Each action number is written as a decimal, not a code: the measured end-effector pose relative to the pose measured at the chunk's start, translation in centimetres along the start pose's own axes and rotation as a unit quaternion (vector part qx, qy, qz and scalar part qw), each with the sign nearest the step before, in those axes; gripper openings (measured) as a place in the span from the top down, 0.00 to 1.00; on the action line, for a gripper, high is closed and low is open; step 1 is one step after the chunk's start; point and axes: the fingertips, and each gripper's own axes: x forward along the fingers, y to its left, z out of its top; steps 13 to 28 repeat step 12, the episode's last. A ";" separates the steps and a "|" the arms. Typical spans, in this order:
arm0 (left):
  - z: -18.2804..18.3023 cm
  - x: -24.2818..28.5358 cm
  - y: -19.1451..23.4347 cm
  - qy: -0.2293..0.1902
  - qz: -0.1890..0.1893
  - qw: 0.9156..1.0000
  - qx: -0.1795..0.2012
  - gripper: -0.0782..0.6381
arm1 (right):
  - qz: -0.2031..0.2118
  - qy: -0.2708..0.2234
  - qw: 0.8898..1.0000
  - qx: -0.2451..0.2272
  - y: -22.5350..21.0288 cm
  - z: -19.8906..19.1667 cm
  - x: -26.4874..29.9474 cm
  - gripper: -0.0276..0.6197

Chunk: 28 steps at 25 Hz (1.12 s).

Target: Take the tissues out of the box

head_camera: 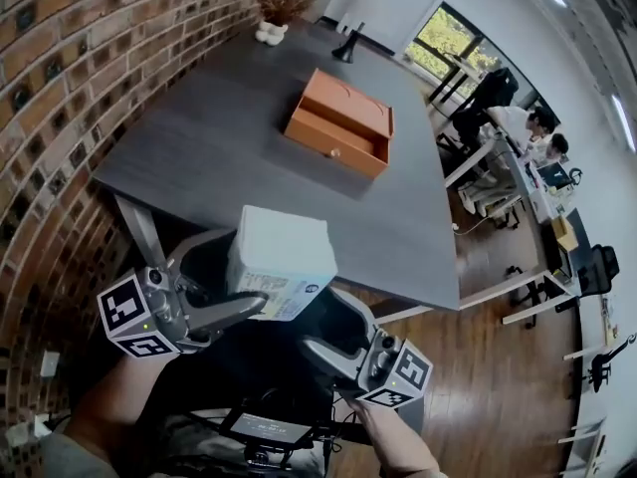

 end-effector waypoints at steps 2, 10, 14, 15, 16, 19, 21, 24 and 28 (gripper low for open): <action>0.0 0.2 0.0 0.004 -0.001 1.000 0.002 0.40 | 0.001 -0.001 1.000 -0.007 0.0 0.5 0.1 0.45; -0.1 0.0 0.3 -0.007 0.003 1.000 -0.020 0.40 | 0.004 0.009 1.000 -0.013 0.4 0.0 0.3 0.45; -0.3 0.0 0.3 -0.007 0.002 1.000 -0.023 0.40 | 0.004 0.010 1.000 -0.015 0.4 0.0 0.1 0.45; -0.3 0.0 0.3 -0.007 0.002 1.000 -0.023 0.40 | 0.004 0.010 1.000 -0.015 0.4 0.0 0.1 0.45; -0.3 0.0 0.3 -0.007 0.002 1.000 -0.023 0.40 | 0.004 0.010 1.000 -0.015 0.4 0.0 0.1 0.45; -0.3 0.0 0.3 -0.007 0.002 1.000 -0.023 0.40 | 0.004 0.010 1.000 -0.015 0.4 0.0 0.1 0.45; -0.3 0.0 0.3 -0.007 0.002 1.000 -0.023 0.40 | 0.004 0.010 1.000 -0.015 0.4 0.0 0.1 0.45; -0.3 0.0 0.3 -0.007 0.002 1.000 -0.023 0.40 | 0.004 0.010 1.000 -0.015 0.4 0.0 0.1 0.45; -0.3 0.0 0.3 -0.007 0.002 1.000 -0.023 0.40 | 0.004 0.010 1.000 -0.015 0.4 0.0 0.1 0.45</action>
